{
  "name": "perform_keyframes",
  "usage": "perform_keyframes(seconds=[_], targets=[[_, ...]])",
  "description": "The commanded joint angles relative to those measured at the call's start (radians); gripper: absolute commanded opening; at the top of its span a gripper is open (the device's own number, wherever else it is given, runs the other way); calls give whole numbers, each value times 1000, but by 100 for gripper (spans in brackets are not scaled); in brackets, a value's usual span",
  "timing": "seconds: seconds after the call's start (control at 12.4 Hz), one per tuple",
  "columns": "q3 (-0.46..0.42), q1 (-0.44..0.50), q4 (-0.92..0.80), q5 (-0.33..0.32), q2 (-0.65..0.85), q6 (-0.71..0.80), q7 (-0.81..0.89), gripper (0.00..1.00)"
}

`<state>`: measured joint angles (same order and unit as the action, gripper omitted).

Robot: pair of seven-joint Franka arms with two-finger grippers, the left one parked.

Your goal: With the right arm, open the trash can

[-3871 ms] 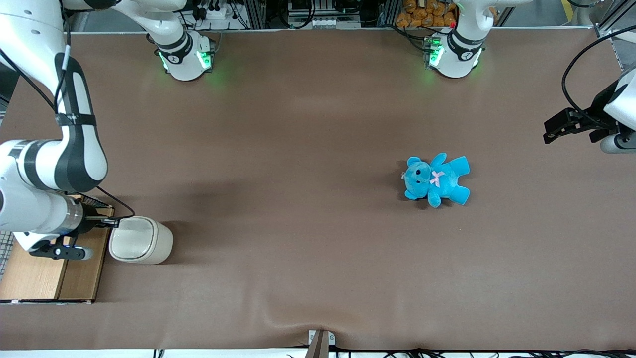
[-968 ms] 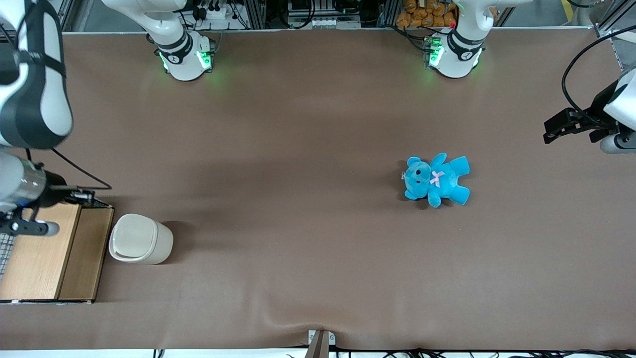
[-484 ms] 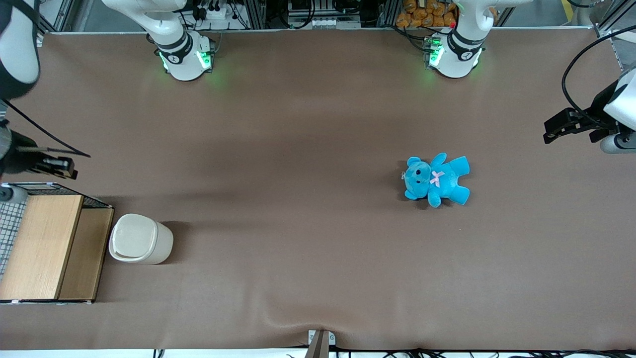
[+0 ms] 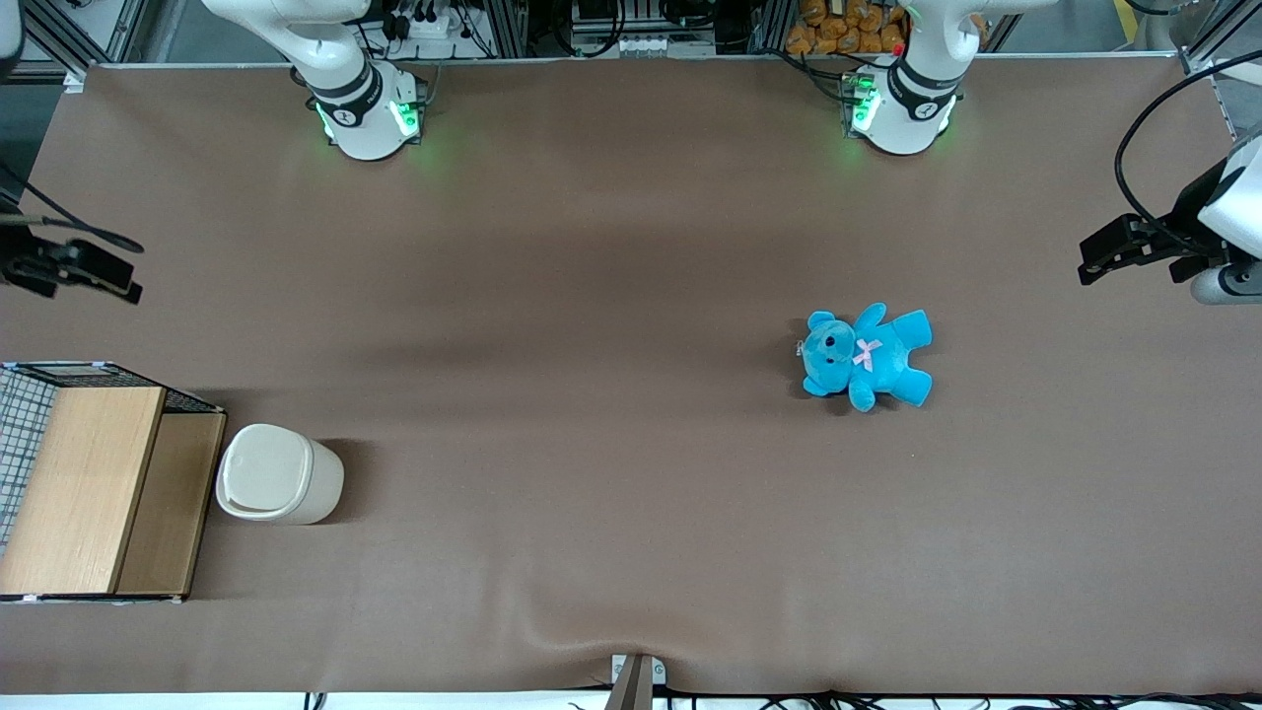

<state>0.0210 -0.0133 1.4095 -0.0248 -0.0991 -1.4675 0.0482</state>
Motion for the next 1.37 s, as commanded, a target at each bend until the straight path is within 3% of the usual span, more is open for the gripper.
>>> perform_keyframes(seconds=[0.0, 0.48, 0.97, 1.29], targets=[[-1, -5, 32, 6, 68, 30, 18, 100], [-7, 1, -26, 8, 81, 131, 93, 100], [-9, 0, -41, 11, 81, 121, 87, 100], [-1, -5, -38, 54, 75, 89, 79, 100]])
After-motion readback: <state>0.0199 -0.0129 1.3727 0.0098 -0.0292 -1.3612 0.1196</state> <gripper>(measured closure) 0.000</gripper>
